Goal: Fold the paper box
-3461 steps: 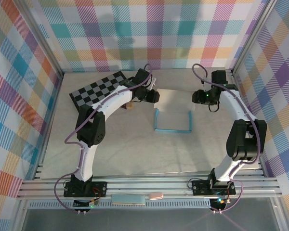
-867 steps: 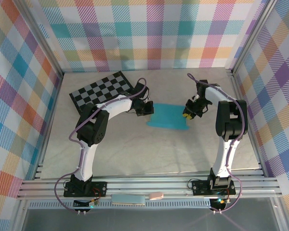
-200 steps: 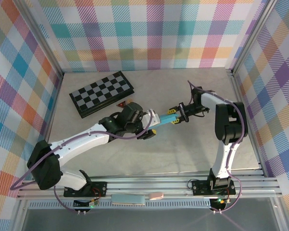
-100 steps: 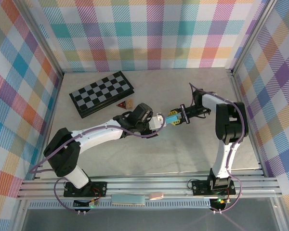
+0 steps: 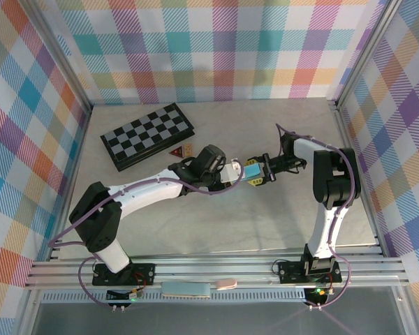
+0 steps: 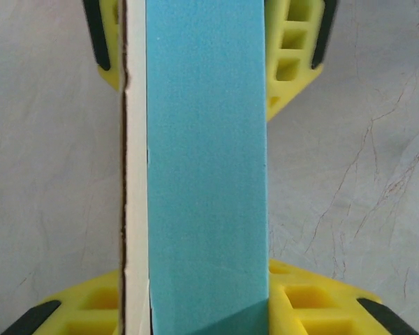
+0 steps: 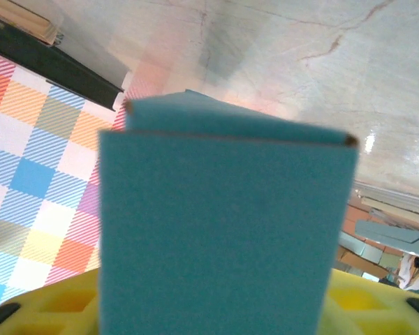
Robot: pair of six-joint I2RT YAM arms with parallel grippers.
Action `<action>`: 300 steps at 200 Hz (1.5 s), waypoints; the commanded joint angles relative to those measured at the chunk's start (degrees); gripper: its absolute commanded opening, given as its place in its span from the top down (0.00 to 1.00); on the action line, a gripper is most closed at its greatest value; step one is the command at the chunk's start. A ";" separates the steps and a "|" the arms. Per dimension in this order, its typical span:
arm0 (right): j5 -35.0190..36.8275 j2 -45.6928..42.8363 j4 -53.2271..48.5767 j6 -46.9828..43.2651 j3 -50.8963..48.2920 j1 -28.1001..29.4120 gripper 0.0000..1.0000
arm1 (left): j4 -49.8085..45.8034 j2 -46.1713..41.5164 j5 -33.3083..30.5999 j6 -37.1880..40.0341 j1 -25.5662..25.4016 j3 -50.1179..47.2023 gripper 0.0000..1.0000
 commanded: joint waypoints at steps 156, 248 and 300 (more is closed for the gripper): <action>46.83 -36.79 4.34 -47.28 -3.05 10.20 0.53 | -31.85 1.66 10.25 1.82 6.62 8.25 0.64; 50.76 -31.35 -1.37 -64.92 -1.16 19.74 0.59 | -30.84 2.64 11.92 2.49 8.21 8.37 0.63; 53.03 -28.35 -1.47 -66.73 0.24 21.84 0.61 | -30.75 2.76 12.89 3.23 9.00 8.31 0.63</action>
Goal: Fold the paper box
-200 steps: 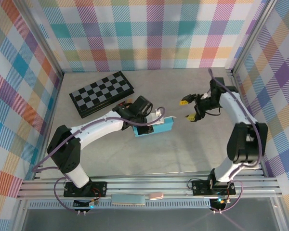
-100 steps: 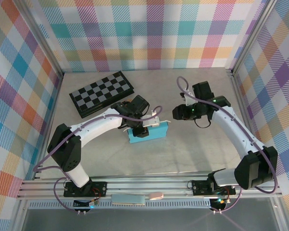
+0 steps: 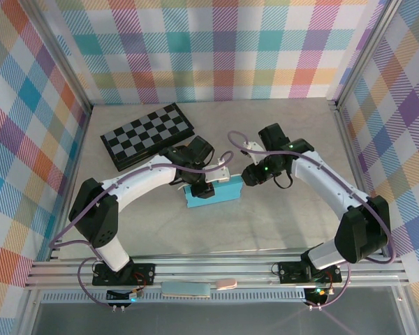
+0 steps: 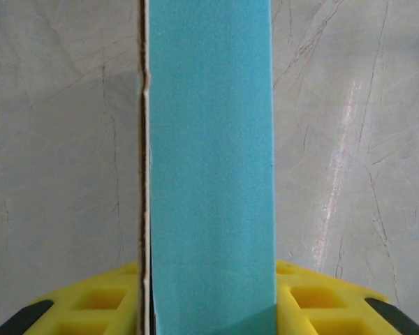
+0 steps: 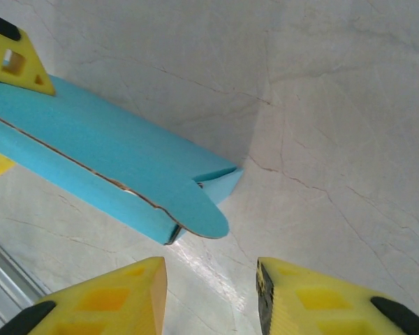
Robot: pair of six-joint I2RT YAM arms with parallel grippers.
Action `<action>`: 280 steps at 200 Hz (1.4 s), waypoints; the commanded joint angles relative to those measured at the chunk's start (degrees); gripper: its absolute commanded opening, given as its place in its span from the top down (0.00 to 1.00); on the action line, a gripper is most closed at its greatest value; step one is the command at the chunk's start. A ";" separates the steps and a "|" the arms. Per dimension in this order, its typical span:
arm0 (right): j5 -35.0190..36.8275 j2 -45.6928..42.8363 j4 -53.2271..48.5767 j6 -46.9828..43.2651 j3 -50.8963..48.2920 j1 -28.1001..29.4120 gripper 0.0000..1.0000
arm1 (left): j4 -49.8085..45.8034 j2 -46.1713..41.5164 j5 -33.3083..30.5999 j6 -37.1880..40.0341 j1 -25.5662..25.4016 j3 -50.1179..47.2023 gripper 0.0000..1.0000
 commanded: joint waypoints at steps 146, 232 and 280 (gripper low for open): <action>-3.19 5.65 -0.09 -7.07 6.18 2.31 0.54 | -1.32 1.38 3.50 3.34 2.43 0.53 0.62; -2.85 7.03 -1.14 -6.43 8.56 2.30 0.73 | -1.33 1.63 4.04 3.66 3.09 1.01 0.63; -2.48 7.73 -2.20 -6.13 9.49 2.30 0.80 | -1.30 1.63 4.09 3.48 3.14 1.14 0.63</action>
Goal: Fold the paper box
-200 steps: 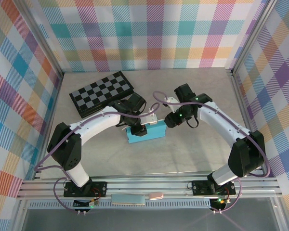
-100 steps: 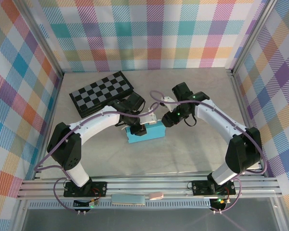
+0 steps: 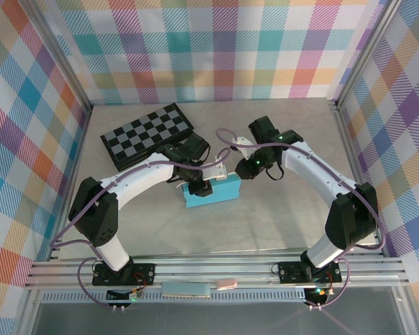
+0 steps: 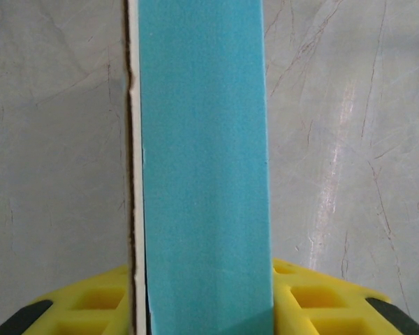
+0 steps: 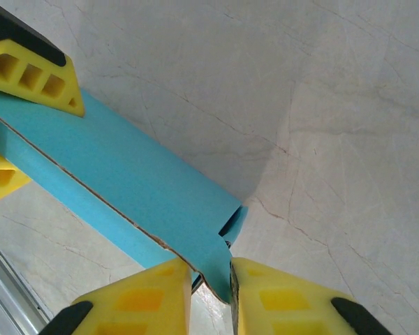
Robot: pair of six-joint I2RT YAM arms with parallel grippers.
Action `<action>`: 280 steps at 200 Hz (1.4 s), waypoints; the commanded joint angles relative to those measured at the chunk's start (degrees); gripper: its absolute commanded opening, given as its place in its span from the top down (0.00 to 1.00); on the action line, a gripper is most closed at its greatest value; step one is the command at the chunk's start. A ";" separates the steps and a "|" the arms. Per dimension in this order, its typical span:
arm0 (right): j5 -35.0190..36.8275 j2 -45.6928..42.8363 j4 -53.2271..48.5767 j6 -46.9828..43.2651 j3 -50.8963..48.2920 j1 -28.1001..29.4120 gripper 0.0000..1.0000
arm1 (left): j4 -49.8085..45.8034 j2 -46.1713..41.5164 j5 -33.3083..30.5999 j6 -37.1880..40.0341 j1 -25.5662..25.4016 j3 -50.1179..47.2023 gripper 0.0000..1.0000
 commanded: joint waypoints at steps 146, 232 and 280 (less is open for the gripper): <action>1.57 -1.49 -0.63 1.36 -1.60 0.36 0.79 | -1.23 2.12 1.99 0.62 0.80 1.98 0.63; 1.83 -0.73 -1.79 2.32 0.01 0.41 0.90 | -0.98 2.08 1.97 0.27 0.80 2.15 0.63; 2.09 -0.23 -3.59 4.53 1.88 0.56 0.97 | -0.47 2.56 1.77 -0.95 0.80 2.85 0.62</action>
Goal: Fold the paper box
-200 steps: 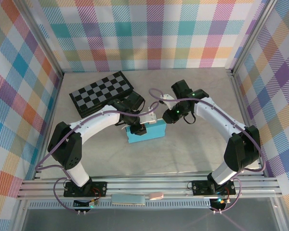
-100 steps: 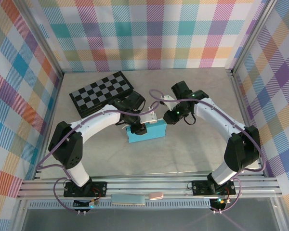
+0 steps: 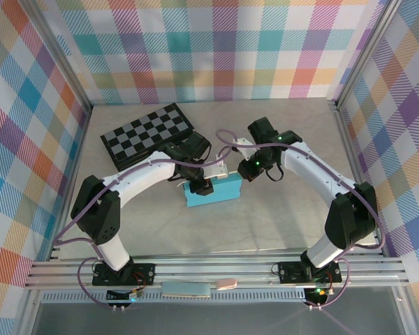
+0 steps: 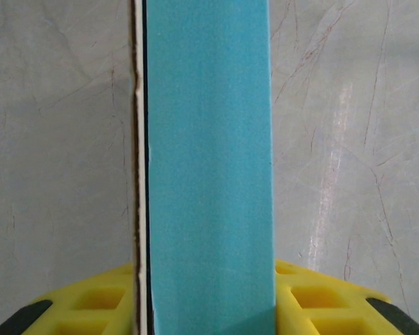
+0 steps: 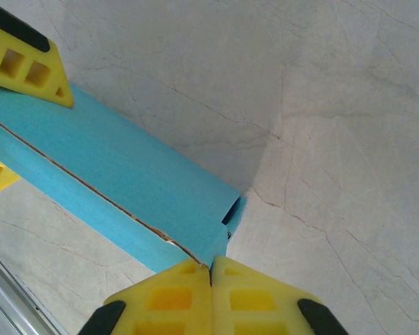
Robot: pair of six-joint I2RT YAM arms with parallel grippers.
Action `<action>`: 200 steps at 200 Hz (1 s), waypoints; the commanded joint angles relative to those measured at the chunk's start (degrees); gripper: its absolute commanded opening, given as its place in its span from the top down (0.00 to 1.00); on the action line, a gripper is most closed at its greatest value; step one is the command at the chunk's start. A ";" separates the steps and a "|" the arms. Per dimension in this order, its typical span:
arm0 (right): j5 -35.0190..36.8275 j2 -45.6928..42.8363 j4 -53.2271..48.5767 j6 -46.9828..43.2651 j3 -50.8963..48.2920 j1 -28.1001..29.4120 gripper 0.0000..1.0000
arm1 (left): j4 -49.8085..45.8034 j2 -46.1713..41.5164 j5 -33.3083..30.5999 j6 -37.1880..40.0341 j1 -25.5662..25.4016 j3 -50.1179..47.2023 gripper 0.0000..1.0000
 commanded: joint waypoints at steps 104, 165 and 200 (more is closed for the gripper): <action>-1.25 4.29 -7.70 12.22 8.59 0.78 1.00 | 0.31 1.79 0.44 -2.83 0.64 2.35 0.60; -1.99 5.69 -9.47 17.49 11.09 0.73 1.00 | 0.47 2.18 -0.07 -3.54 0.64 2.68 0.59; -2.13 6.92 -11.17 18.20 13.21 0.72 1.00 | 0.38 2.42 -0.27 -3.82 0.56 3.08 0.56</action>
